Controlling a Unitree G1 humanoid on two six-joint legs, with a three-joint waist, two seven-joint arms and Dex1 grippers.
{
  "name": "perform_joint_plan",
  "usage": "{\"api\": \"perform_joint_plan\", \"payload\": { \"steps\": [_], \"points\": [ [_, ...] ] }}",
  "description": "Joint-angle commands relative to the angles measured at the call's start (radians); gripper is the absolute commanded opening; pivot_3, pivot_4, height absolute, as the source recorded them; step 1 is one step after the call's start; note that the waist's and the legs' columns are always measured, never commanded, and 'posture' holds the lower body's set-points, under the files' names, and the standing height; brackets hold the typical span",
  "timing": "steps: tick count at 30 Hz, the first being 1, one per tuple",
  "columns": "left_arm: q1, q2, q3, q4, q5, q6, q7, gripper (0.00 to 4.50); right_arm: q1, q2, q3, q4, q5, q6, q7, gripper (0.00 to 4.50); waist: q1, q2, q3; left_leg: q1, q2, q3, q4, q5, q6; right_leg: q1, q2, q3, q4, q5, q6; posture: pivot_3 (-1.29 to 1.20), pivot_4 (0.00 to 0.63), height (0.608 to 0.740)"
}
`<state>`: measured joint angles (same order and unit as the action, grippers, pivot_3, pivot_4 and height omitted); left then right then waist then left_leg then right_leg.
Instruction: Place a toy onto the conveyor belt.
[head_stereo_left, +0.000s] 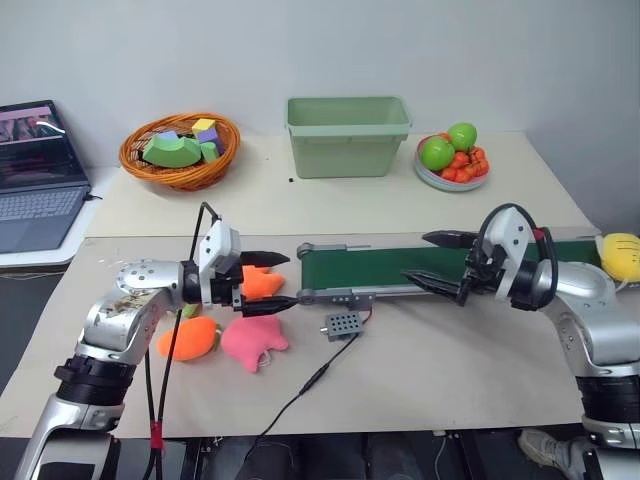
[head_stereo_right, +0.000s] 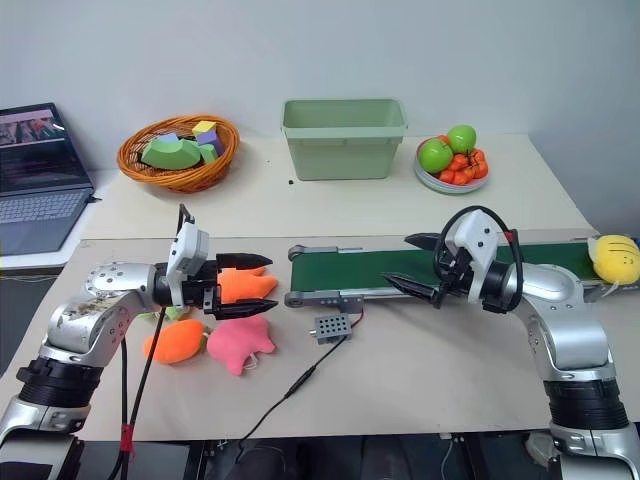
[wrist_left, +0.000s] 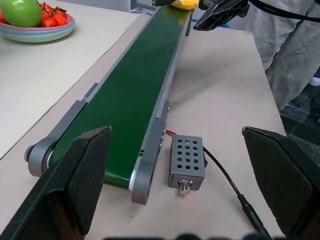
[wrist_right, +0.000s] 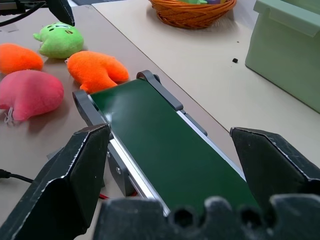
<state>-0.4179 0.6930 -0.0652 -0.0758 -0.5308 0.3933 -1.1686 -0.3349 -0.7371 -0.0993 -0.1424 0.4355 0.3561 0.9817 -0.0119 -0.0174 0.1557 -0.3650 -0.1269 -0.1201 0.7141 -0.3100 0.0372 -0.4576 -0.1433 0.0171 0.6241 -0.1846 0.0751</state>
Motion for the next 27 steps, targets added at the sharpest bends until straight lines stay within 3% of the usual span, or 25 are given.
{"api": "perform_joint_plan", "payload": {
  "steps": [1, 27],
  "points": [
    [-0.001, 0.001, 0.024, -0.041, -0.002, -0.006, 0.001, 4.47, -0.013, -0.005, -0.02, -0.018, 0.003, -0.027, 0.004, 4.5, 0.0, 0.0, 0.0, 0.0, 0.0, 0.0, 0.0, 0.0, 0.0, 0.0, 0.0, 0.0, 0.0, 0.0, 0.0, 0.0, 0.15, 0.74],
    [0.036, 0.001, 0.049, -0.065, -0.019, 0.008, 0.016, 4.47, -0.038, 0.009, 0.006, 0.004, -0.006, -0.029, 0.021, 4.5, 0.0, 0.0, 0.0, 0.0, 0.0, 0.0, 0.0, 0.0, 0.0, 0.0, 0.0, 0.0, 0.0, 0.0, 0.0, 0.0, 0.15, 0.74]
  ]
}}
